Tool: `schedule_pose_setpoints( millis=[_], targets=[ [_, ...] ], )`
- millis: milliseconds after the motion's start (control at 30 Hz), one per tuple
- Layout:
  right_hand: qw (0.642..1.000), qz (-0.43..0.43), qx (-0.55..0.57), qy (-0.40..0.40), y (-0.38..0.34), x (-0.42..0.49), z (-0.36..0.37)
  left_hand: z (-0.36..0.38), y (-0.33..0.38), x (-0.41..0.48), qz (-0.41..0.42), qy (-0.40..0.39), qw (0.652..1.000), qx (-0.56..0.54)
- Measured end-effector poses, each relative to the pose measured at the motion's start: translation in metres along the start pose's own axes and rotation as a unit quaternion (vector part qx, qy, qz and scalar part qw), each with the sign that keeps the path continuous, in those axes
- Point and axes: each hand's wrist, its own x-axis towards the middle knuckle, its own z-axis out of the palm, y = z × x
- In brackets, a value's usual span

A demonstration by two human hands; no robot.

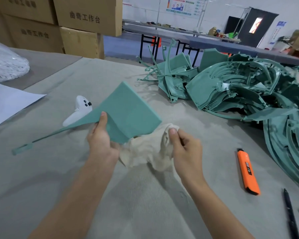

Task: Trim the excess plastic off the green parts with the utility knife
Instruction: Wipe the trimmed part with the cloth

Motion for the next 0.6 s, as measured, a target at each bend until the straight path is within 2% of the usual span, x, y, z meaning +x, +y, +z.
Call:
schedule_pose_setpoints(
  millis=[167,333,400,500,600],
  targets=[
    [0.993,-0.037,0.096,0.058,-0.015,0.007,0.028,0.002,-0.007,-0.004,-0.031,-0.076,0.996,-0.018],
    [0.995,-0.073,0.041,-0.055,0.001,-0.021,0.054,0.003,-0.007,0.000,-0.067,-0.081,0.994,-0.032],
    [0.995,-0.086,0.013,-0.057,0.006,-0.023,0.054,0.003,-0.006,0.001,-0.069,-0.081,0.994,-0.028],
    [0.998,-0.062,-0.012,0.021,0.004,0.001,0.035,-0.002,0.001,0.008,-0.067,-0.103,0.990,-0.074],
    [0.993,0.005,0.066,0.093,-0.009,0.033,0.007,-0.007,0.004,0.015,-0.065,-0.128,0.987,-0.075]
  ],
)
